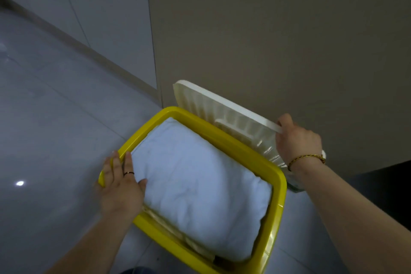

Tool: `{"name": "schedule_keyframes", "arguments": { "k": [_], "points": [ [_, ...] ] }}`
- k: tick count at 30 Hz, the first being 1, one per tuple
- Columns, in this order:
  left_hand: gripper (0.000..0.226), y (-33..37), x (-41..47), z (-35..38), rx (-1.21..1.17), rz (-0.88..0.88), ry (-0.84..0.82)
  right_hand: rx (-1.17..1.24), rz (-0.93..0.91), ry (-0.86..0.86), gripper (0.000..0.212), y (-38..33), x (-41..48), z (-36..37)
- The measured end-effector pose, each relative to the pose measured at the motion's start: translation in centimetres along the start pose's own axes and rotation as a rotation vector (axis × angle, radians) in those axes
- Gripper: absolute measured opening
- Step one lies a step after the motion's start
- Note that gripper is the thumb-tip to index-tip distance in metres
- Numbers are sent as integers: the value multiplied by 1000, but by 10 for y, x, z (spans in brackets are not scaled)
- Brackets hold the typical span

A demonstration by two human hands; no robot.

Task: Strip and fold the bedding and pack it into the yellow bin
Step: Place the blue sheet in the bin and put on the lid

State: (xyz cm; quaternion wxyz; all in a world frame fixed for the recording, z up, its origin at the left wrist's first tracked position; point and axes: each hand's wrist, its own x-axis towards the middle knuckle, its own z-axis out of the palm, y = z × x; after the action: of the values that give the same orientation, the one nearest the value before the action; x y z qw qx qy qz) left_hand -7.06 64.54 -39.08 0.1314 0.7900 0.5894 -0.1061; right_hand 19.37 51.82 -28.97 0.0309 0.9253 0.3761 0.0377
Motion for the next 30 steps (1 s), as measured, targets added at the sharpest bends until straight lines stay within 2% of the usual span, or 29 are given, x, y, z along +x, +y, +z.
{"name": "schedule_keyframes", "arguments": {
  "k": [5,7,9,11,13,16,18,20,24,27,29,30],
  "points": [
    [69,-1,0,0,-37,8,8,95,-102,396,8,3,-17,-11],
    [65,-4,1,2,-199,11,66,130,-188,533,5,2,-32,-15],
    [56,-8,5,2,-475,-15,173,148,-259,635,13,-1,-50,-17],
    [47,-8,7,-5,-844,-113,248,182,-337,680,23,-6,-71,-8],
    [45,-6,12,-17,-1175,-236,215,212,-395,644,34,-11,-92,10],
    [54,-13,27,-32,-1425,-295,92,168,-450,497,41,-23,-120,36],
    [58,-17,36,-42,-1344,-242,32,171,-507,425,40,-33,-138,50],
    [57,-14,45,-54,-1141,-151,-8,181,-554,386,38,-43,-152,59],
    [69,-6,51,-71,-759,-29,-219,165,-731,336,32,-59,-172,71],
    [52,-16,48,-58,-549,4,-237,91,-889,131,46,-61,-184,75],
    [47,-25,44,-48,-527,22,-186,165,-754,93,50,-51,-181,76],
    [47,-29,42,-46,-544,28,-177,243,-573,127,46,-44,-176,72]
  ]
}}
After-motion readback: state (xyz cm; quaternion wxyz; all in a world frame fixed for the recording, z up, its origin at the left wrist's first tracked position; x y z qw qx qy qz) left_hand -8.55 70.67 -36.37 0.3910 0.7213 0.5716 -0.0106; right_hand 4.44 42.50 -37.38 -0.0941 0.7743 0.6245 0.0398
